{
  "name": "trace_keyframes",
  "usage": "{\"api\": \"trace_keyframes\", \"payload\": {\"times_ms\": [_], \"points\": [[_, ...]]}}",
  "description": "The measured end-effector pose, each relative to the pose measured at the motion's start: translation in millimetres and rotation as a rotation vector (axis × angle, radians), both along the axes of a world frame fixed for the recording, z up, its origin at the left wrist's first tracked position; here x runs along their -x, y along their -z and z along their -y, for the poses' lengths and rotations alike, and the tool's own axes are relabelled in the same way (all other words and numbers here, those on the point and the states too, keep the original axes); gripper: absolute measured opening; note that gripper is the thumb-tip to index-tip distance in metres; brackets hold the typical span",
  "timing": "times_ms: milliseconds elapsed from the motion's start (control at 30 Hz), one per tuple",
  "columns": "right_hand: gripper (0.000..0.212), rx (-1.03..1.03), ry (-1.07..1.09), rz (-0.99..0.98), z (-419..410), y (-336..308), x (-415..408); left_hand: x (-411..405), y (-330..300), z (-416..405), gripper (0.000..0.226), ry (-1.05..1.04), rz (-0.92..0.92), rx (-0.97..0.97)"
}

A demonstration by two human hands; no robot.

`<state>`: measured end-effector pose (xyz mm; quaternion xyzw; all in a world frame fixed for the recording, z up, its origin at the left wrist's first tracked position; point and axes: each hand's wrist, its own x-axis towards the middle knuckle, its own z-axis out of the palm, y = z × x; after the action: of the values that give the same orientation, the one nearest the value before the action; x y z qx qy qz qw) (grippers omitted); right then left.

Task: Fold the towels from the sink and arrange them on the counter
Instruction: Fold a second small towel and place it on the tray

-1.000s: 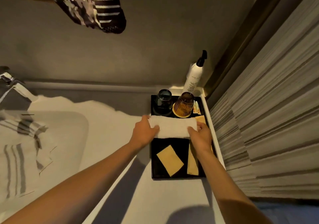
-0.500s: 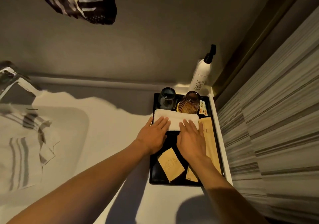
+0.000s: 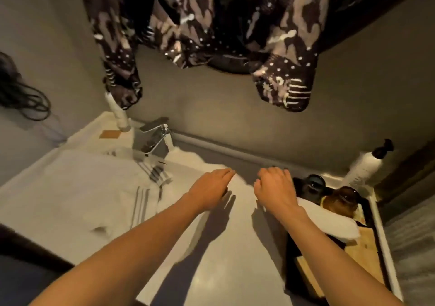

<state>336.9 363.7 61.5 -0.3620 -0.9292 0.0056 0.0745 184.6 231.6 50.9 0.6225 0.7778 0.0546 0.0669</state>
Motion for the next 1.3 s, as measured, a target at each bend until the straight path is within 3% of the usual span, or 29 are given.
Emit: {"api": "trace_keyframes", "payload": {"times_ms": [67, 233, 367, 500, 567, 633, 700, 767, 900, 1000, 1067, 1133, 1233, 1300], "points": [[0.02, 0.017, -0.042, -0.015, 24, 6, 41, 37, 2, 47, 0.049, -0.118, 0.029, 0.028], [0.032, 0.15, -0.217, 0.083, 123, 48, 137, 126, 54, 192, 0.026, -0.402, 0.074, 0.326], [0.032, 0.339, -0.282, 0.211, 187, 94, 187, 176, 102, 261, 0.036, -0.563, 0.202, 0.403], [0.032, 0.739, -0.11, 0.25, 227, 138, 238, 211, 140, 284, 0.065, -0.532, 0.275, 0.454], [0.032, 0.89, 0.02, 0.216, 243, 160, 261, 224, 152, 281, 0.047, -0.478, 0.205, 0.489], [0.045, 1.006, 0.181, 0.211, 256, 180, 274, 234, 158, 277, 0.028, -0.41, 0.089, 0.506], [0.059, 1.113, 0.328, 0.236, 265, 197, 281, 240, 163, 275, 0.021, -0.375, 0.098, 0.532], [0.066, 1.209, 0.454, 0.206, 271, 212, 287, 250, 163, 279, 0.016, -0.367, 0.21, 0.504], [0.05, 1.292, 0.617, 0.068, 265, 204, 291, 268, 133, 277, 0.015, -0.342, 0.433, 0.234], [0.047, 1.412, 0.668, -0.182, 249, 171, 293, 268, 84, 259, 0.018, -0.268, 0.473, 0.033], [0.052, 1.378, 0.576, -0.488, 246, 141, 293, 255, 44, 240, 0.017, -0.224, 0.492, -0.07], [0.04, 1.221, 0.307, -0.702, 248, 104, 286, 245, 11, 218, 0.015, -0.235, 0.546, -0.179], [0.018, 1.027, -0.183, -0.468, 234, 49, 257, 231, -25, 194, 0.011, -0.24, 0.589, -0.297], [0.011, 0.853, -0.271, -0.373, 209, 22, 239, 224, -43, 181, 0.007, -0.176, 0.527, -0.265]]}}
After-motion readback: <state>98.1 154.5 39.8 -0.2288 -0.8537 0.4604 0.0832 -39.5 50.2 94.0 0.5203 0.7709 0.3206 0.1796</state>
